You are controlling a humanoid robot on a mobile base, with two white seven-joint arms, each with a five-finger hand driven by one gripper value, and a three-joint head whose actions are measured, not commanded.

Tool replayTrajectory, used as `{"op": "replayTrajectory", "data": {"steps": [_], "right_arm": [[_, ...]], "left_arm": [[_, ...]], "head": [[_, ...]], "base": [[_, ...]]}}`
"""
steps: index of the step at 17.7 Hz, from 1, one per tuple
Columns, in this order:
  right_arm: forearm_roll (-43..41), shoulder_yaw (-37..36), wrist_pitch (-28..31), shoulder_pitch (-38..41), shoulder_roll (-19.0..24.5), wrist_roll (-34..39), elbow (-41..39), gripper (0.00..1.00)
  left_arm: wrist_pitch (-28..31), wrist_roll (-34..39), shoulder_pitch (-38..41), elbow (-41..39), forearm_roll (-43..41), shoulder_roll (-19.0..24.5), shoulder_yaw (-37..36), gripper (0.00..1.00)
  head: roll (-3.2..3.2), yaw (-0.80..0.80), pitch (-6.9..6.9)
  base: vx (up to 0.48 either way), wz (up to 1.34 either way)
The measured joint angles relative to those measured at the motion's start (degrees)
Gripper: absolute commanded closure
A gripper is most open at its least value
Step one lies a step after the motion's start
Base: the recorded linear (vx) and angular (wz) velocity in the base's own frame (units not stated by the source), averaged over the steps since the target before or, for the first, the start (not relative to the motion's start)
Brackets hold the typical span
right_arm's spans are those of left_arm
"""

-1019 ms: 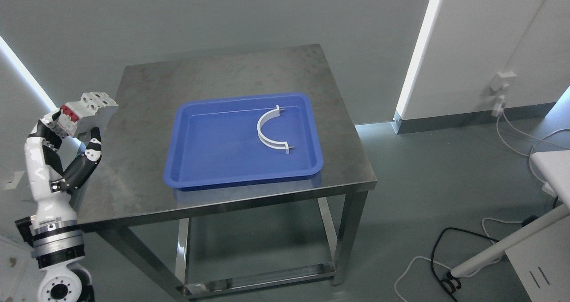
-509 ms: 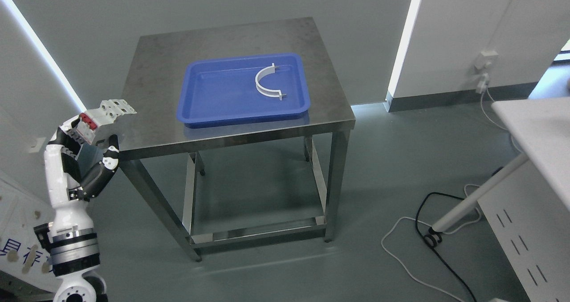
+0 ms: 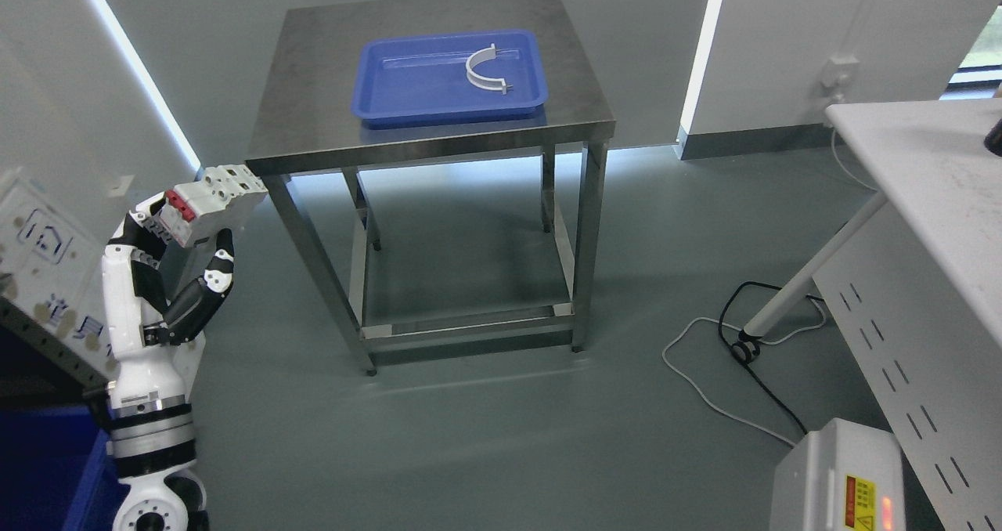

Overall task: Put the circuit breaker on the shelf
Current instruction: 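Hold the breaker in the left hand while turning toward the bin shelf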

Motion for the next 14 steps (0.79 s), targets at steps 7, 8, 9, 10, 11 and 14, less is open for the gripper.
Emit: {"op": "replayTrajectory", "data": {"steps": [7, 8, 9, 10, 11, 14], "right_arm": [[0.0, 0.0, 0.0, 0.0, 0.0, 0.0, 0.0, 0.00], [0.0, 0.0, 0.0, 0.0, 0.0, 0.0, 0.0, 0.00], [0.0, 0.0, 0.0, 0.0, 0.0, 0.0, 0.0, 0.00], [0.0, 0.0, 0.0, 0.0, 0.0, 0.0, 0.0, 0.00], [0.0, 0.0, 0.0, 0.0, 0.0, 0.0, 0.0, 0.00], [0.0, 0.0, 0.0, 0.0, 0.0, 0.0, 0.0, 0.00]], "left_arm": [[2.0, -3.8, -7.0, -0.3, 0.3, -0.2, -0.5, 0.84], [2.1, -4.5, -7.6, -0.3, 0.4, -0.2, -0.5, 0.84], [2.1, -5.2, -8.1, -0.3, 0.4, -0.2, -0.5, 0.84], [2.1, -5.9, -8.6, -0.3, 0.4, -0.2, -0.4, 0.84], [2.1, -6.8, -9.1, -0.3, 0.4, -0.3, -0.4, 0.84], [2.6, -11.7, -11.3, -0.4, 0.4, 0.2, -0.4, 0.84]], "head": [[0.00, 0.00, 0.00], [0.00, 0.00, 0.00], [0.00, 0.00, 0.00], [0.00, 0.00, 0.00], [0.00, 0.00, 0.00], [0.00, 0.00, 0.00]], "base": [[-0.405, 0.50], [-0.320, 0.93], [-0.245, 1.03], [-0.245, 1.03], [-0.216, 1.09], [-0.187, 1.23]]}}
